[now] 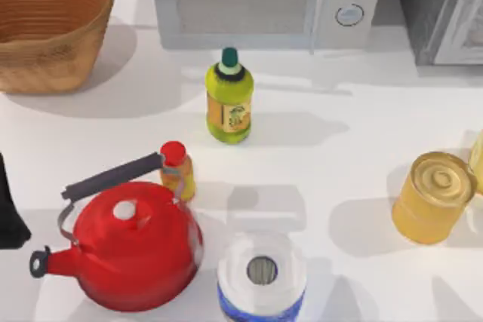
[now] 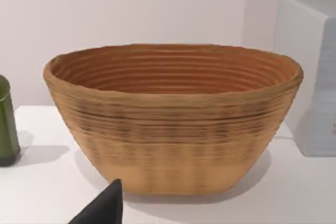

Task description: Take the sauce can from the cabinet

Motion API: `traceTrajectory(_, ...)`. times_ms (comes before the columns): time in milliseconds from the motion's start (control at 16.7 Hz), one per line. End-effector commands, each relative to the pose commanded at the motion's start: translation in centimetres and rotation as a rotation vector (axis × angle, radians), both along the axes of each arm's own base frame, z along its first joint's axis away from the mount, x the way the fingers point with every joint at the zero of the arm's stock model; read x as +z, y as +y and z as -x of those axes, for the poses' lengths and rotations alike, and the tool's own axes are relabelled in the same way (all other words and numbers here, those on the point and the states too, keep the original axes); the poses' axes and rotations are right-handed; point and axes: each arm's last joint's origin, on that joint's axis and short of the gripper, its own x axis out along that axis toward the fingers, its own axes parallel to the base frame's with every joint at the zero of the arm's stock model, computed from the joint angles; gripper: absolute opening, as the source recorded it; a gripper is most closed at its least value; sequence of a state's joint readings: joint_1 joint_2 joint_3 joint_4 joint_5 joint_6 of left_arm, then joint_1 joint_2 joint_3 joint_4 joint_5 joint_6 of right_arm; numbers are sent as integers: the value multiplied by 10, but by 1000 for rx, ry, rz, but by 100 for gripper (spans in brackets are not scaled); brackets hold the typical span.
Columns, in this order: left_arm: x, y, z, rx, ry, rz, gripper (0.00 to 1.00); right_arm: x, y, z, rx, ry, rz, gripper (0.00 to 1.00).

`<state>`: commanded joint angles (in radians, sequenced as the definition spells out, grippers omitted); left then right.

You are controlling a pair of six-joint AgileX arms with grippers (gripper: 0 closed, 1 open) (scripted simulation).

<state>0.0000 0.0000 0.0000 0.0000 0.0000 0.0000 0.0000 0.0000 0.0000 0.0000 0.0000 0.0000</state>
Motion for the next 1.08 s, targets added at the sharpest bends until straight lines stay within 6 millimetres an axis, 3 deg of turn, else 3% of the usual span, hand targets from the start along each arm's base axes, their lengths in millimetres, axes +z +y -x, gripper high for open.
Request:
traceTrajectory(240, 0, 0, 0, 0, 0, 0, 100, 8, 0, 0, -3, -1, 0, 100)
traceTrajectory(420, 0, 0, 0, 0, 0, 0, 100, 41, 1, 0, -7, 1, -1, 100)
traceTrajectory(720, 0, 0, 0, 0, 0, 0, 100, 135, 6, -15, -7, 13, 1, 100)
traceTrajectory(1080, 0, 0, 0, 0, 0, 0, 100, 255, 21, -69, -1, 28, 5, 100)
